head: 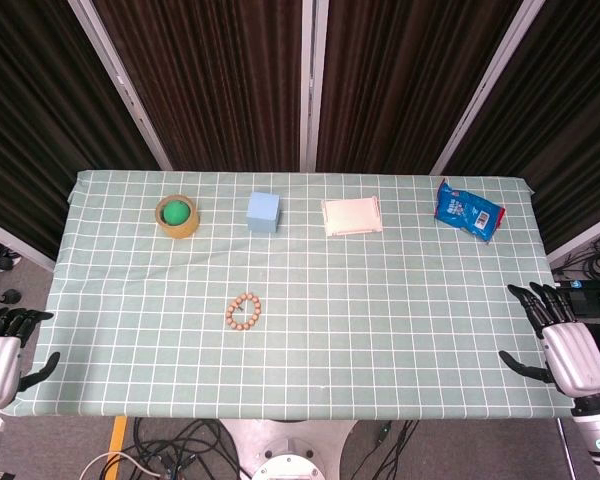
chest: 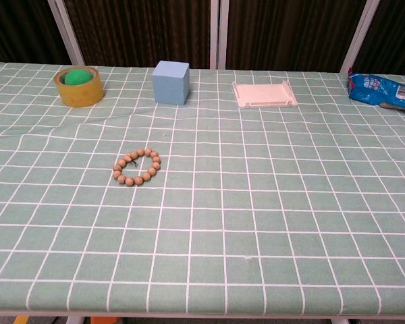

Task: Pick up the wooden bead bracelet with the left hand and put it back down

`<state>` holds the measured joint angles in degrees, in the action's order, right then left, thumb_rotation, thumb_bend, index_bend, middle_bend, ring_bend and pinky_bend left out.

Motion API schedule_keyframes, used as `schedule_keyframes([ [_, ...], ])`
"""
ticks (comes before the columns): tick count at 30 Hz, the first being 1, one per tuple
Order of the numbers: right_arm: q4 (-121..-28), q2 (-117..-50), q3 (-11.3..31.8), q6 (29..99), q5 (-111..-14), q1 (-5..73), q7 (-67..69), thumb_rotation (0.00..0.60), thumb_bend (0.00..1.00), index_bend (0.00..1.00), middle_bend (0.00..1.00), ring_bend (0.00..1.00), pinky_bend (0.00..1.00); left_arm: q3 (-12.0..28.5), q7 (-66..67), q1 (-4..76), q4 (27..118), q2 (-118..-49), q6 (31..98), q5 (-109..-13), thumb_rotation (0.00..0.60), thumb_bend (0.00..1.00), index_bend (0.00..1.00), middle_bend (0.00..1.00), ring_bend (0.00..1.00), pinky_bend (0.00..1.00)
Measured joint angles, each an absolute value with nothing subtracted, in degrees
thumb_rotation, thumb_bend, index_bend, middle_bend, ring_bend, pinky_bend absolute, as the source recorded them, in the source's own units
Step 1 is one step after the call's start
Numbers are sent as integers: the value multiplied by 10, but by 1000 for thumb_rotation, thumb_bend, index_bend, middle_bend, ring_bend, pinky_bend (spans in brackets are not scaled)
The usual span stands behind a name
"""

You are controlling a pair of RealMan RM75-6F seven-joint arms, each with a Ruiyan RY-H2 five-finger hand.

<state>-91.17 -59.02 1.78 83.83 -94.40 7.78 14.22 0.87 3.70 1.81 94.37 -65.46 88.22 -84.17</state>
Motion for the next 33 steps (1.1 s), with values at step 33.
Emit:
schedule_keyframes([
  [33,-919,-586,28,875,-927,67,127,600,110,58,126,0,0,100,69,298,908,-764,599,-871,600,269,402,449,223,137],
])
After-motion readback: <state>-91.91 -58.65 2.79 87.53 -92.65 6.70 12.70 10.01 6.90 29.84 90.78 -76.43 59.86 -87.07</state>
